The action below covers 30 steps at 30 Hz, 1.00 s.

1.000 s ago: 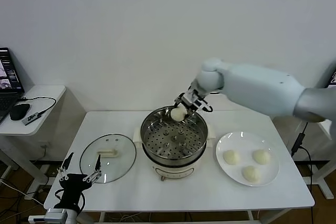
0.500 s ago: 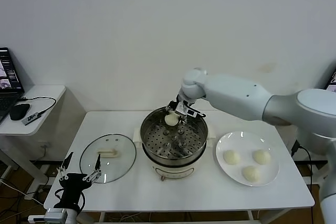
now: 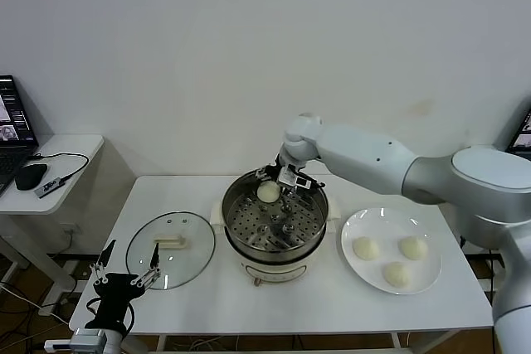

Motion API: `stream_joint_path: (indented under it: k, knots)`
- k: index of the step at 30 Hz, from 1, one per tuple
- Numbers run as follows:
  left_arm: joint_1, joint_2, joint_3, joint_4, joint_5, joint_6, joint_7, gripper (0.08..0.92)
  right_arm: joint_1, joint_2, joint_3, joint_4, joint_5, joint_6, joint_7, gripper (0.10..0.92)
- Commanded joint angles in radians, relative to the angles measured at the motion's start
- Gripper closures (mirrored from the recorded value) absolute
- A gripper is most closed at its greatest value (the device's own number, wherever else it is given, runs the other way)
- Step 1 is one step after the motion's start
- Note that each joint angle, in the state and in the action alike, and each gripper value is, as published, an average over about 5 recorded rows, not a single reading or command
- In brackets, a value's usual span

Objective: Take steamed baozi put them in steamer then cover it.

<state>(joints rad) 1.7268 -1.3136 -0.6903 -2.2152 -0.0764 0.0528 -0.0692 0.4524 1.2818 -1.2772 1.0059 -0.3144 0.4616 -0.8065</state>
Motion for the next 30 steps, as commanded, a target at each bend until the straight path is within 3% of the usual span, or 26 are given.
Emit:
stream_joint_path:
  k: [1,7,14,21,30]
  knots:
    - [-0.001,0.003,0.002,-0.004,-0.001,0.005,0.002,0.177,0.107,-0.052,-0.021,0.090,0.167,-0.073,-0.064,0.206]
    - [0.000,0.015,0.003,-0.021,-0.015,0.025,-0.001,0.177,0.279,-0.262,-0.079,0.336,0.437,-0.383,-0.191,0.203]
    - [-0.003,0.033,0.007,-0.047,-0.039,0.064,-0.017,0.177,0.368,-0.548,-0.116,0.571,0.501,-0.662,-0.214,0.203]
    - [-0.002,0.053,0.016,-0.056,-0.036,0.071,-0.015,0.177,0.309,-0.806,-0.112,0.687,0.489,-0.745,-0.212,0.203]
    - [-0.013,0.065,0.010,-0.042,-0.037,0.069,-0.014,0.177,0.091,-0.886,-0.053,0.680,0.419,-0.766,-0.198,0.203]
